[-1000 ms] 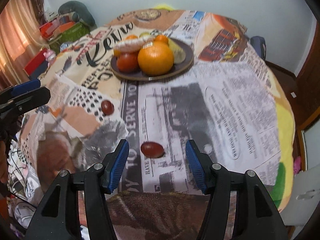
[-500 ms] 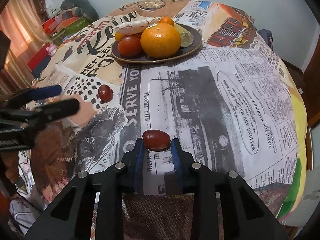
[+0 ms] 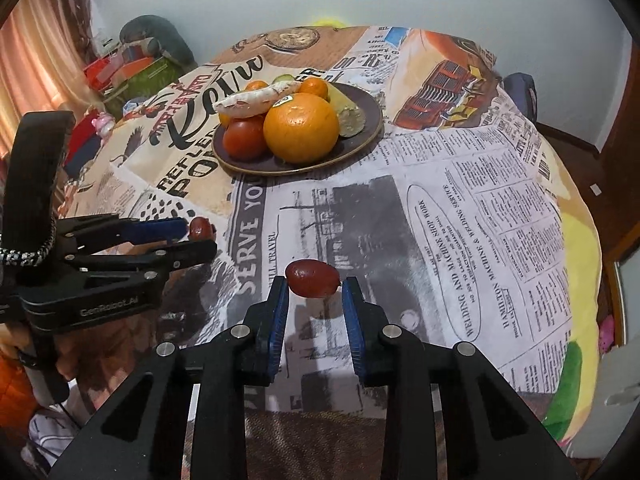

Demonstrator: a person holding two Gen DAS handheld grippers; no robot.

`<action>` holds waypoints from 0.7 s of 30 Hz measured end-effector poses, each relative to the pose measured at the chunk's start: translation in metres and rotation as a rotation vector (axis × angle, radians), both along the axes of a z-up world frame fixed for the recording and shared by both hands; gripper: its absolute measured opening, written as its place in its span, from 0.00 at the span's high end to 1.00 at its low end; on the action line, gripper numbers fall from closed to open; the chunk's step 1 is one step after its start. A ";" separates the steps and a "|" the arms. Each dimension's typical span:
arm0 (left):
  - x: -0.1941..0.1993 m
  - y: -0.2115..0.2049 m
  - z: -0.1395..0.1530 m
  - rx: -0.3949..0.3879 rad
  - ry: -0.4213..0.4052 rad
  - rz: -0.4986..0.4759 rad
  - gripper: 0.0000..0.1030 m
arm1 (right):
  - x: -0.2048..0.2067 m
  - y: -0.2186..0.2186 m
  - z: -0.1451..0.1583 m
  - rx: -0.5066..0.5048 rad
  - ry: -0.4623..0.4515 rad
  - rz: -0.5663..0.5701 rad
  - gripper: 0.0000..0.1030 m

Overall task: Organize fruits
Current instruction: 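Lift the date in the right tool while the left tool grips another date, then carry the date in the left tool to the plate while the right tool places its date there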

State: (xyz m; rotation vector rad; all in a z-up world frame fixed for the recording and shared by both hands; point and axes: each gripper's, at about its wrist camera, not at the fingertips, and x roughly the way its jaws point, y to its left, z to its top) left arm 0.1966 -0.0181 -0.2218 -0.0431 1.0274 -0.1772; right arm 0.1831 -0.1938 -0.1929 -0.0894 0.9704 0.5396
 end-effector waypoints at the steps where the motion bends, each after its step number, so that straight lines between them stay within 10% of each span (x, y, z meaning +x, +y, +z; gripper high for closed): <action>1: 0.000 0.000 0.000 0.002 -0.003 -0.003 0.76 | 0.002 0.000 0.000 0.002 0.001 -0.002 0.76; 21: 0.015 0.036 0.056 -0.027 -0.163 0.065 0.77 | 0.045 0.003 0.035 0.066 -0.093 -0.032 0.76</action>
